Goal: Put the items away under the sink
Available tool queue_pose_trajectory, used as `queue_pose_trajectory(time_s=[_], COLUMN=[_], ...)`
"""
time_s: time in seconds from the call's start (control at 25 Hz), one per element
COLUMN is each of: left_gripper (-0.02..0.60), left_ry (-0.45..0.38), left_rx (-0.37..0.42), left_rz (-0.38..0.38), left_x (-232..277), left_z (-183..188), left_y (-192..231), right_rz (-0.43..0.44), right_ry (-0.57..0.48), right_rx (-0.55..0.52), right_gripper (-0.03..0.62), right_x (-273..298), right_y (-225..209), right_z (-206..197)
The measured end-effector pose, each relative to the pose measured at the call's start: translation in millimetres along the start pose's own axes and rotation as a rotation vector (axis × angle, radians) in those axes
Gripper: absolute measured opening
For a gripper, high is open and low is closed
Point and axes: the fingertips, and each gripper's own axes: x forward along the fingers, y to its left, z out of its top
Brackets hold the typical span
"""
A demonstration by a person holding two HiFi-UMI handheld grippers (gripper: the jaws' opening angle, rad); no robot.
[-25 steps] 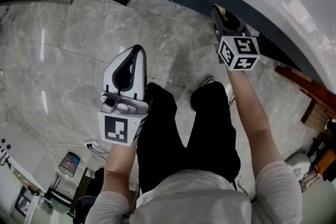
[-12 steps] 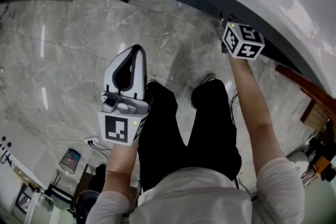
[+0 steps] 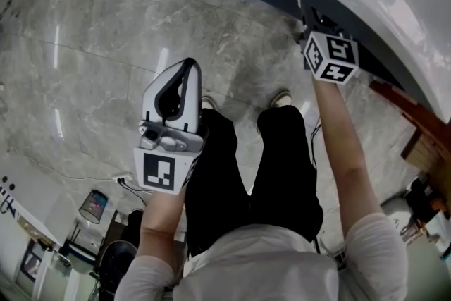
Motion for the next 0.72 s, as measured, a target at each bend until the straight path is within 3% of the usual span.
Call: queue_pose_trajectory(time_s=[0.2, 0.4, 0.72], left_gripper=[0.003, 0.003, 0.003], left_ry=[0.026, 0.041, 0.033], left_rx=[-0.003, -0.016, -0.038], left_rz=[-0.010, -0.017, -0.014], left_x=[-14.2, -26.8, -44.6], left_z=[26.3, 69.7, 145.2], left_y=[-9.7, -22.6, -49.1], right_rz=[0.052, 0.126, 0.187], right_ry=[0.057, 0.138, 0.174], right_rx=[-0.030, -0.063, 0.012], right_gripper=[0.141, 0.075, 0.049], right_x=[-46.6, -116.0, -211.0], right_y=[33.3, 76.0, 103.4], right_z=[-2.1, 0.7, 55.0])
